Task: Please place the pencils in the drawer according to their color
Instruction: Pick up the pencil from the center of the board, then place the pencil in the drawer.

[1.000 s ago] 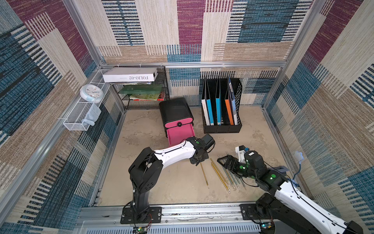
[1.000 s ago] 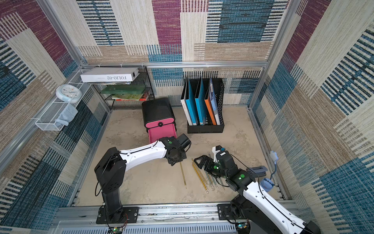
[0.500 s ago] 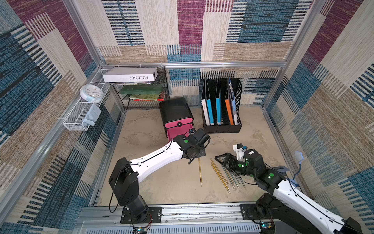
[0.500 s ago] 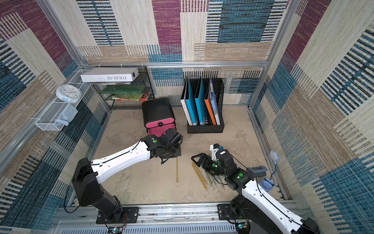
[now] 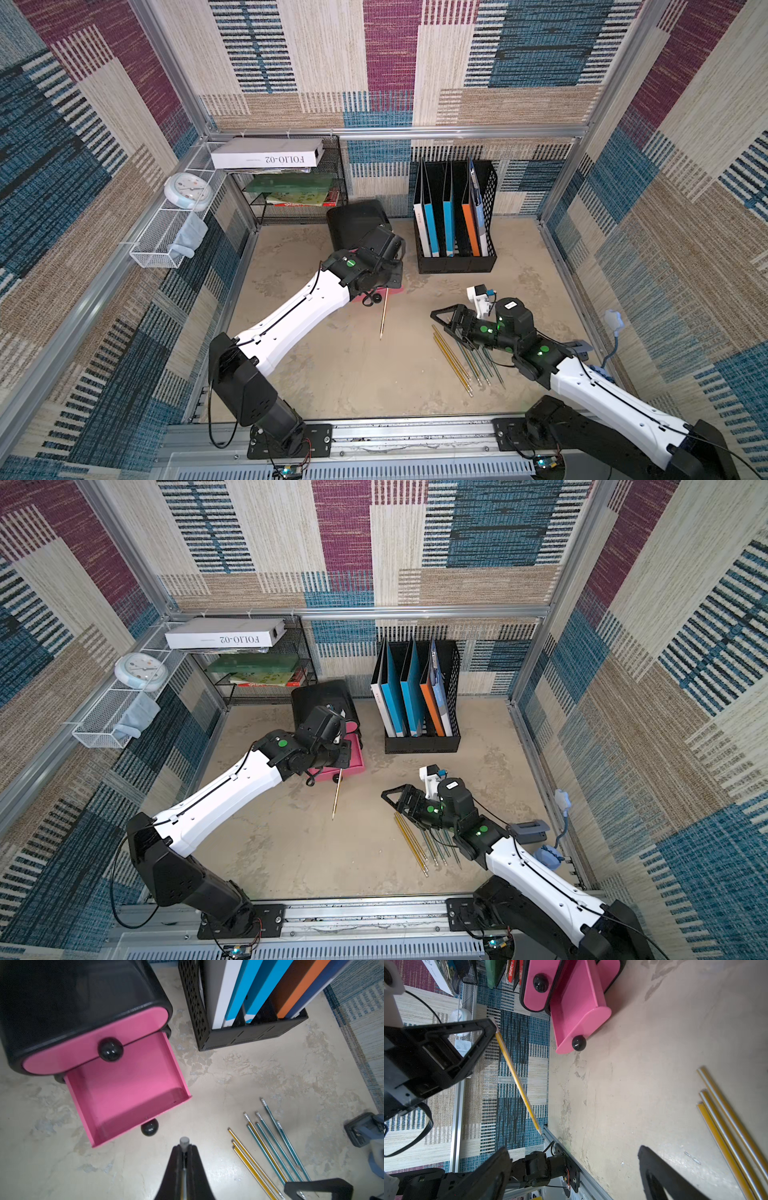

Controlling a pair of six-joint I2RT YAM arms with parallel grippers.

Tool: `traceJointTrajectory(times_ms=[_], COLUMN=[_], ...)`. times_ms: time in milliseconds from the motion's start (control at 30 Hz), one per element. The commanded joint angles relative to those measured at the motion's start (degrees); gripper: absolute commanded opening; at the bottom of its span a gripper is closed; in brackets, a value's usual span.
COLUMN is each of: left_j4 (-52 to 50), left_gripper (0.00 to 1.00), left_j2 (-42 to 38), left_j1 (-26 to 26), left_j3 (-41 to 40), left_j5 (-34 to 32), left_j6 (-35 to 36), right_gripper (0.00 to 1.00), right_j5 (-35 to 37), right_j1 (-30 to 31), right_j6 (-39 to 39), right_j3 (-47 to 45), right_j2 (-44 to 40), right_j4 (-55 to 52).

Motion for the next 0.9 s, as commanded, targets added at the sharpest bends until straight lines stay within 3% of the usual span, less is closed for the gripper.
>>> traceJointTrajectory(times_ms=[0, 300, 500, 867], left_j4=[2.5, 9.8, 14.5, 20.4], left_gripper=[0.0, 0.0, 0.0, 0.0], left_j2=[0.6, 4.2, 8.3, 15.1], left_j1=[2.1, 3.9, 4.7, 7.4], left_j3=[1.9, 4.8, 5.6, 5.9], left_j5=[-0.8, -3.4, -5.7, -5.2], left_j6=[10.9, 28.4, 35.8, 37.9], right_gripper=[0.99, 0.99, 0.99, 0.99], right_j5=[-0.4, 4.3, 6.5, 9.2], right_j1=[0.1, 0.2, 0.2, 0.2], right_j6=[0.9, 3.6, 5.4, 6.0], right_j3=[0.4, -2.1, -3.9, -3.9], right_j2=[1.0, 0.2, 0.2, 0.6], right_j4=[4.8, 8.8, 11.0, 10.7])
